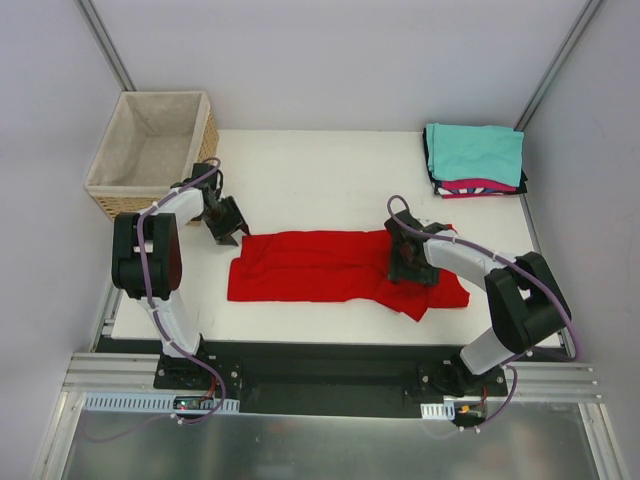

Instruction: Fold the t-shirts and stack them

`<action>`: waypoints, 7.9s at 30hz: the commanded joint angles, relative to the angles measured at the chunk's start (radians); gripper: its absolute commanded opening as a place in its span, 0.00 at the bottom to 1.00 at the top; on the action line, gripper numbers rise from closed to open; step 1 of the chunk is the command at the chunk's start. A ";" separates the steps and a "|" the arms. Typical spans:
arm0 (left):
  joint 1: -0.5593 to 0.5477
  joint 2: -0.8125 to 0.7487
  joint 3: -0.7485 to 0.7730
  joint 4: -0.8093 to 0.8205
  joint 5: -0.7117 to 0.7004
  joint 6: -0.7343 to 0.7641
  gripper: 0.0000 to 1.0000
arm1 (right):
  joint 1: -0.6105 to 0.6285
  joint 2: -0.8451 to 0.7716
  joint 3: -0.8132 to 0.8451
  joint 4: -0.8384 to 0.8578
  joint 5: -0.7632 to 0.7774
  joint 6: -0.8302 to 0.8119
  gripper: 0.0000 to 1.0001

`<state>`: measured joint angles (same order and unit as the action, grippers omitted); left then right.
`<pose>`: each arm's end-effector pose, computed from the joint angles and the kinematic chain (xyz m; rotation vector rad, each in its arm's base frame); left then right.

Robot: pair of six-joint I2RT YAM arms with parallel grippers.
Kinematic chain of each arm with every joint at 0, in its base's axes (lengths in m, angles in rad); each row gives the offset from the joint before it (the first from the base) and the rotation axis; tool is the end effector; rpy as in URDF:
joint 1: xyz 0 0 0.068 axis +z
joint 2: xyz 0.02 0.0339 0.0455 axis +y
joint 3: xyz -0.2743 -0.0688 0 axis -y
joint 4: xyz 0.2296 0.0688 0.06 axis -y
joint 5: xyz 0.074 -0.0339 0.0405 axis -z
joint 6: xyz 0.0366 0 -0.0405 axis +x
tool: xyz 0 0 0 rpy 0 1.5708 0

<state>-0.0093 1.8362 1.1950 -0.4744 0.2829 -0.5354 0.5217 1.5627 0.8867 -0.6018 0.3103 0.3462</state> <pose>0.3597 -0.0136 0.1909 -0.6225 2.6576 -0.5441 0.2361 0.1228 0.1867 -0.1771 2.7344 -0.2188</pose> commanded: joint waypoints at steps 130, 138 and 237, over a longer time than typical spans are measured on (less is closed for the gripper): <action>-0.076 0.003 0.298 -0.096 -0.038 0.120 0.54 | -0.127 -0.414 0.015 -0.090 -0.072 -0.136 0.84; -0.123 0.011 0.341 -0.194 -0.192 0.137 0.54 | -0.222 -0.224 -0.054 0.025 -0.301 -0.056 0.84; -0.044 0.258 0.382 -0.199 -0.048 0.135 0.00 | -0.497 -0.184 -0.215 0.002 -0.421 -0.127 0.81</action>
<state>-0.0830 2.0762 1.5517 -0.6952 0.2600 -0.4042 0.0341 1.3735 0.7101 -0.5987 -0.1287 0.2424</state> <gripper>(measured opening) 0.008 0.805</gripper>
